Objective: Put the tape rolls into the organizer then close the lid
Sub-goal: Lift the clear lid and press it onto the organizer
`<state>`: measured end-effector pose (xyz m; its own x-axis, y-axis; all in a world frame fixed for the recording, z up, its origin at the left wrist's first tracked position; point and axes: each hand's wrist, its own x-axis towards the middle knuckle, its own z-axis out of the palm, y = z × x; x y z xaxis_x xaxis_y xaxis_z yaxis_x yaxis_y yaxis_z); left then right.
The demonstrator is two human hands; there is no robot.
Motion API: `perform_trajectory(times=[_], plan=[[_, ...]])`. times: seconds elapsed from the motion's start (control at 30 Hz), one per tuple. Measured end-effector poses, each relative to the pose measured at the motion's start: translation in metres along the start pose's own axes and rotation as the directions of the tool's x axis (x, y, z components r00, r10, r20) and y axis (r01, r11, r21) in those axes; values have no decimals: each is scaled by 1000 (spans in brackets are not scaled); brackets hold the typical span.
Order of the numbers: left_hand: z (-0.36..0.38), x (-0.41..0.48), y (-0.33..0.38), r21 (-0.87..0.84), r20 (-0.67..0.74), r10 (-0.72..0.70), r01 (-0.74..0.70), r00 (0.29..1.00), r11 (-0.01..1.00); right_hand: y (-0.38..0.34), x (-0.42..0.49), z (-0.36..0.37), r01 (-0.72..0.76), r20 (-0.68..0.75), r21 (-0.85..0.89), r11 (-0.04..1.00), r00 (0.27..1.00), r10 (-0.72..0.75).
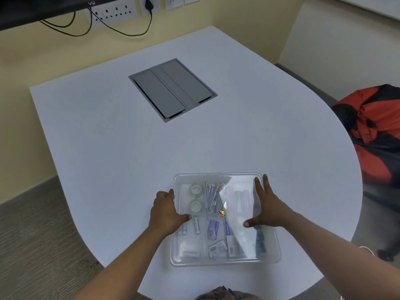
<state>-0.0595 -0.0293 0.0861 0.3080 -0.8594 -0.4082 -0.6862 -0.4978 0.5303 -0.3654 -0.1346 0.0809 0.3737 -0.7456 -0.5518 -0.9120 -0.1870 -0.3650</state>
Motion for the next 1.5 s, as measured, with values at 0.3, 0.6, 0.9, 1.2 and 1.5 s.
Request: perform_trajectory(times=[0.3,0.6,0.9,1.2,1.5], plan=[[-18,6,-12,399,309,163,-284,937,872,-12,3,-19,23,56,-342,939,998,-4],[-26,14,-12,505,409,133,-346,903,791,-20,19,-31,43,171,-436,899,985,36],[-49,45,9,651,342,160,-356,926,671,-30,30,-34,137,34,-462,876,990,-137],[-34,29,7,659,387,110,-358,916,662,-17,14,-18,204,151,-489,848,977,-147],[-33,33,1,610,389,106,-342,915,714,-7,17,-20,234,107,-495,837,972,-208]])
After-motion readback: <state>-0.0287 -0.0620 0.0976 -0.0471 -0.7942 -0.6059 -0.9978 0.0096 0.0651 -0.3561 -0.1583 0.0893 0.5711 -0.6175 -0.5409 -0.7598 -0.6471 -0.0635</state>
